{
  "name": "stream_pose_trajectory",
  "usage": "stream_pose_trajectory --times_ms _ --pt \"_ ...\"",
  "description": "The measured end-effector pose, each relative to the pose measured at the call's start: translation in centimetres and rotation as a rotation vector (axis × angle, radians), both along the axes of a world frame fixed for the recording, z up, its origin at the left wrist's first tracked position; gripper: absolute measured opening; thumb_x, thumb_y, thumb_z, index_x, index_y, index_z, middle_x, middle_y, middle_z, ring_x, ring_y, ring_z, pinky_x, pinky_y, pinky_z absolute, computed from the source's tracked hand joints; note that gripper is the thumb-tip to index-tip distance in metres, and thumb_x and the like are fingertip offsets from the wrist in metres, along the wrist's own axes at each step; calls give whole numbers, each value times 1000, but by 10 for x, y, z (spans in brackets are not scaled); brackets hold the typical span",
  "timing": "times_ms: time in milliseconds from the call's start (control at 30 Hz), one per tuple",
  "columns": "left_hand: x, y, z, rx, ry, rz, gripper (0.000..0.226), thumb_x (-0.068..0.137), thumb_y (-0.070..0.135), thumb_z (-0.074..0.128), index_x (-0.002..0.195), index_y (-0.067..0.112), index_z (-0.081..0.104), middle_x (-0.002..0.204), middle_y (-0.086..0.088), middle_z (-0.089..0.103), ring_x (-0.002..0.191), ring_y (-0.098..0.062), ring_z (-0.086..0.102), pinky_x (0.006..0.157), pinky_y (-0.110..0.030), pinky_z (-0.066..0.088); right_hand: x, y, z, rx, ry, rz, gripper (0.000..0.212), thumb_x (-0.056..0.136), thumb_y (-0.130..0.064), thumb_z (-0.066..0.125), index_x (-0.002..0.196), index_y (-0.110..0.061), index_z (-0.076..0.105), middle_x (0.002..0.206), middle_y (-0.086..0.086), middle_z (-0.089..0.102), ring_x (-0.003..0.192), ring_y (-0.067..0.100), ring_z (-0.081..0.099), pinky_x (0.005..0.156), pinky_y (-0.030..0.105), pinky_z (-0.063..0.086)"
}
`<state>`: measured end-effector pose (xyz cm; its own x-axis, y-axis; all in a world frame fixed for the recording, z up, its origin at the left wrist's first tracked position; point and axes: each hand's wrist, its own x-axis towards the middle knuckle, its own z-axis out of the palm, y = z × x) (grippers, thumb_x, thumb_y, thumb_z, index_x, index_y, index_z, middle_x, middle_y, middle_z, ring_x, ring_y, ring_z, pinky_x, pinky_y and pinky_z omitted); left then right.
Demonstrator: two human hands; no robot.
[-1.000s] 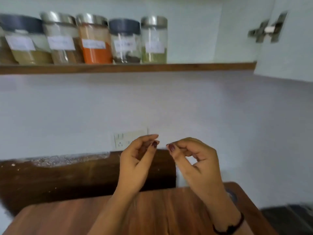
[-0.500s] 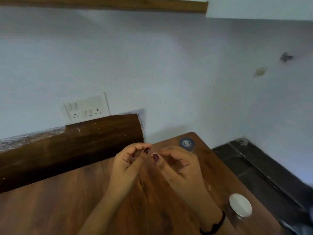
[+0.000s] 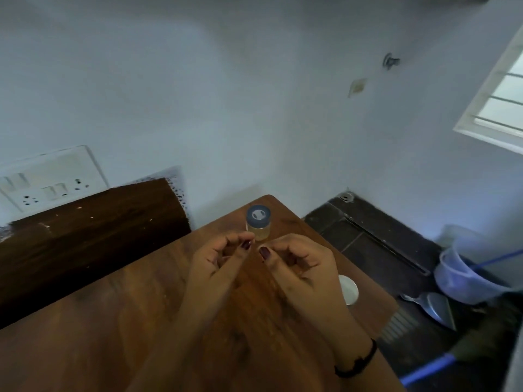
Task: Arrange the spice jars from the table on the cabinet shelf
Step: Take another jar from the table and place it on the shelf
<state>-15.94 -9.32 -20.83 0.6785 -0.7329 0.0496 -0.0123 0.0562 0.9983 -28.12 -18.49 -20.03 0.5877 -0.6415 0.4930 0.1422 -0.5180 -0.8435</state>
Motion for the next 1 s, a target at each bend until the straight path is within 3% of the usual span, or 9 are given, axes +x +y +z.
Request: stream_pose_trajectory --times_ms 100,233,433,533,667,833,1000 --pt "-10 -14 -8 45 5 -19 16 90 13 68 103 21 73 96 12 74 91 -6 70 70 -19 58 -21 -14 -5 29 50 -65 10 90 -16 65 93 -15 75 87 -6 72 81 18 68 67 34 57" --pt "-21 -30 -14 46 27 -78 16 91 10 66 101 20 74 98 7 75 95 -11 71 79 -27 60 -45 -32 -10 9 56 -161 10 89 -13 66 91 -16 76 84 -10 72 76 13 68 63 20 53" --pt "-35 -53 -28 57 -100 -129 18 93 10 64 104 21 74 101 10 74 101 -11 69 91 -32 58 -73 -52 -20 19 88 -274 13 90 -12 67 93 -21 75 85 -14 72 80 10 68 67 15 50" --pt "-44 -64 -38 125 -251 -162 17 94 19 65 107 28 71 105 18 71 104 -3 64 95 -33 55 -86 -60 -29 26 131 -323 12 90 -21 66 98 -22 74 93 -13 71 89 10 68 74 20 55" --pt "-58 -79 -53 190 -594 -278 22 94 24 64 115 31 67 115 21 63 113 4 55 101 -27 47 -101 -72 -40 -4 183 -361 24 86 -31 64 105 -20 73 103 -12 69 99 5 65 82 15 51" --pt "-74 -90 -85 224 -540 -333 22 93 22 64 114 28 69 114 18 66 111 0 60 98 -34 53 -122 -86 -64 29 267 -392 19 87 -13 70 105 -18 72 104 -11 68 99 1 64 81 11 51" --pt "-83 -94 -110 292 -459 -391 23 91 26 63 113 31 68 115 22 64 111 1 59 95 -37 55 -141 -94 -88 85 302 -415 22 86 -12 68 104 -25 69 105 -11 67 99 1 64 82 17 54"
